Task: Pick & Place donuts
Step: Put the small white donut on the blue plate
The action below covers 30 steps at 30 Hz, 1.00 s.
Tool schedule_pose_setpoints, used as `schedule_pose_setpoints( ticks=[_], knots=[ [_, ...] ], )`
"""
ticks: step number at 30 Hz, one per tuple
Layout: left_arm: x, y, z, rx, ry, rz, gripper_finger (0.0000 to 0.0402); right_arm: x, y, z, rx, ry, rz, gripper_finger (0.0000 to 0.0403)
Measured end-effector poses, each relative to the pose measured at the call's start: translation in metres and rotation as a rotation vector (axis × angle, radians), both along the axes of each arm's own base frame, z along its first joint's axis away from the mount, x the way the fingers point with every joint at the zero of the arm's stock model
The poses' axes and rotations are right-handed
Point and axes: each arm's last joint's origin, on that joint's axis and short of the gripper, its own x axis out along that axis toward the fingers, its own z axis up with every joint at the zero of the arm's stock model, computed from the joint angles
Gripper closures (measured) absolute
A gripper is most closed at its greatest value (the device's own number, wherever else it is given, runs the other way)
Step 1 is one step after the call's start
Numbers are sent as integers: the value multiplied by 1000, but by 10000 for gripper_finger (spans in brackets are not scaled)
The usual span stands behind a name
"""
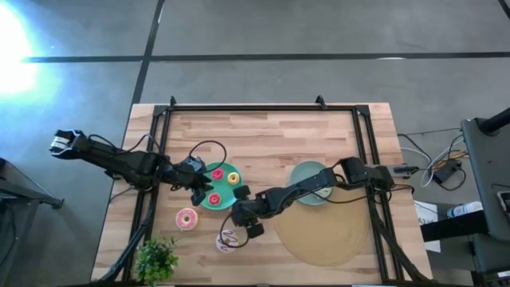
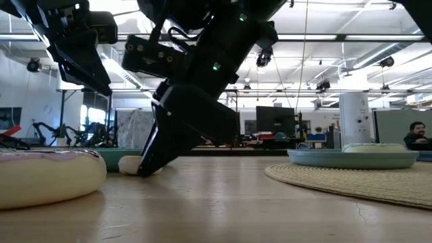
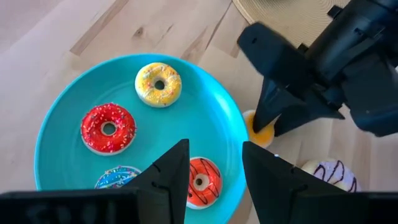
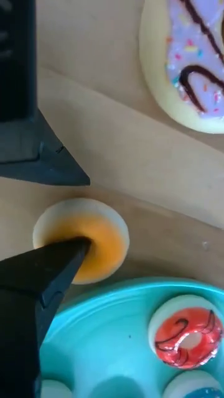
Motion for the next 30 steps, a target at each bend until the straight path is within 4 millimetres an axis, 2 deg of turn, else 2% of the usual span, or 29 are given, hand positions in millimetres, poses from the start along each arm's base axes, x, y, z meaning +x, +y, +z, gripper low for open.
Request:
schedule_pose_setpoints(
  ticks=[5,10,15,21,23,26,30],
  knots=[
    [0,0,0,0,0,0,280,0,-1,0,43,6,-69,310],
    [0,0,0,-1,0,1,280,-1,-7,0,144,23,-233,383],
    [0,0,0,-2,-1,2,280,-6,-15,11,335,88,-384,389],
    [0,1,0,13,-6,16,280,-24,-23,53,453,29,-477,390],
    [1,1,1,15,-11,18,280,-34,-32,58,499,12,-568,390],
    [1,0,1,17,-19,20,280,-52,-48,64,599,-100,-753,390],
    [4,-1,5,70,-82,51,280,-74,-68,86,947,-430,-950,390]
  ],
)
